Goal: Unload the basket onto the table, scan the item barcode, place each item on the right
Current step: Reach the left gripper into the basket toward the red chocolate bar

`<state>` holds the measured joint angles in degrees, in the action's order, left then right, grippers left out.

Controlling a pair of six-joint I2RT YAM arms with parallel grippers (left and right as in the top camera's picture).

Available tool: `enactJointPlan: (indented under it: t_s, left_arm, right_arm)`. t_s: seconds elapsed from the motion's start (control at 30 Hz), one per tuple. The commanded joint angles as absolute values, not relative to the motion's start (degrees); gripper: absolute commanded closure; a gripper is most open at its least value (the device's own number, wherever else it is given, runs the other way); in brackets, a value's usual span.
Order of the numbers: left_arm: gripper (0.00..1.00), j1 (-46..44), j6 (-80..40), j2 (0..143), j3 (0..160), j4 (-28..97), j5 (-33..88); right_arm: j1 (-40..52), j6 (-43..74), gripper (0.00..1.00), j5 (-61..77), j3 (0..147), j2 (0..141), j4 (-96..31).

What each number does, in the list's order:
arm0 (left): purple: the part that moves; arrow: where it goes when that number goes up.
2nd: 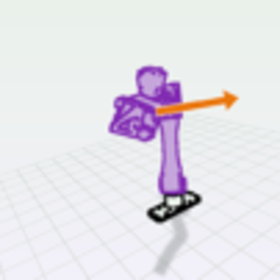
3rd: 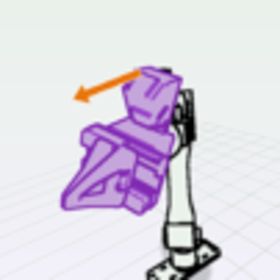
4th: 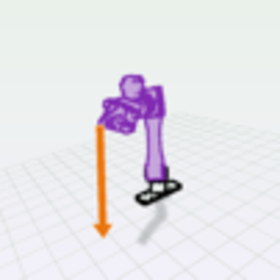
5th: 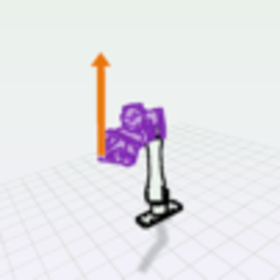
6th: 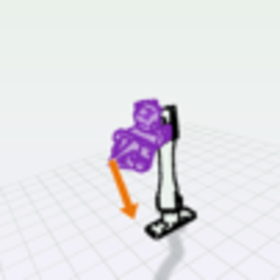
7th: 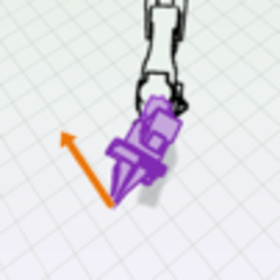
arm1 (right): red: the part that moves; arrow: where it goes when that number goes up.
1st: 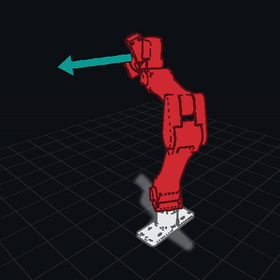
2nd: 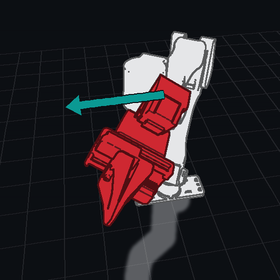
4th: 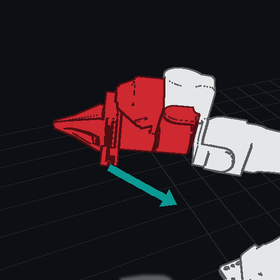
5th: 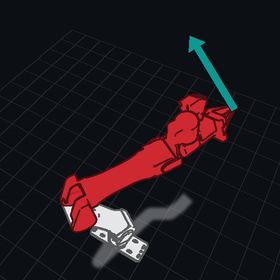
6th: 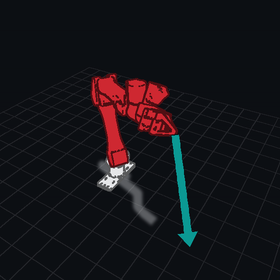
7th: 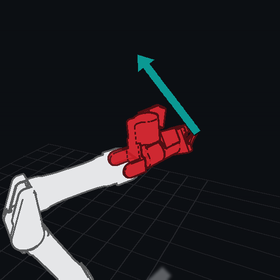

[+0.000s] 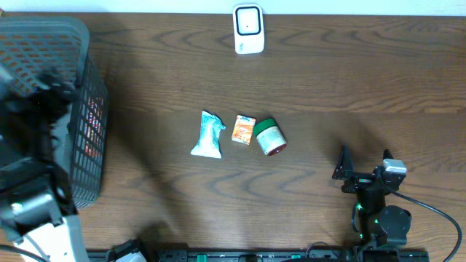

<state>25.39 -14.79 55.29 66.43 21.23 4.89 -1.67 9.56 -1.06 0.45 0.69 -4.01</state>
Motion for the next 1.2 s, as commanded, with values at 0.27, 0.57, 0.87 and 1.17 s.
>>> enactJointPlan:
  t_s: [0.27, 0.57, 0.87, 1.17]
  left_arm:
    - [0.02, 40.53, -7.20, 75.77, 78.91, 27.55, 15.79]
    - [0.02, 37.65, 12.47, 90.80, 79.44, 32.14, 16.12]
    - [0.02, 33.50, 20.99, 99.13, 79.42, 36.07, 8.23]
    - [0.02, 33.28, 22.17, 106.17, 79.42, 37.85, 6.39]
  right_arm:
    - [-1.13, 8.71, 0.01, -1.37, 0.32, 0.32, -4.10]
    - [-1.13, 8.71, 0.01, -1.37, 0.32, 0.32, -4.10]
    - [-1.13, 8.71, 0.01, -1.37, 0.32, 0.32, -4.10]
    - [-1.13, 8.71, 0.01, -1.37, 0.32, 0.32, -4.10]
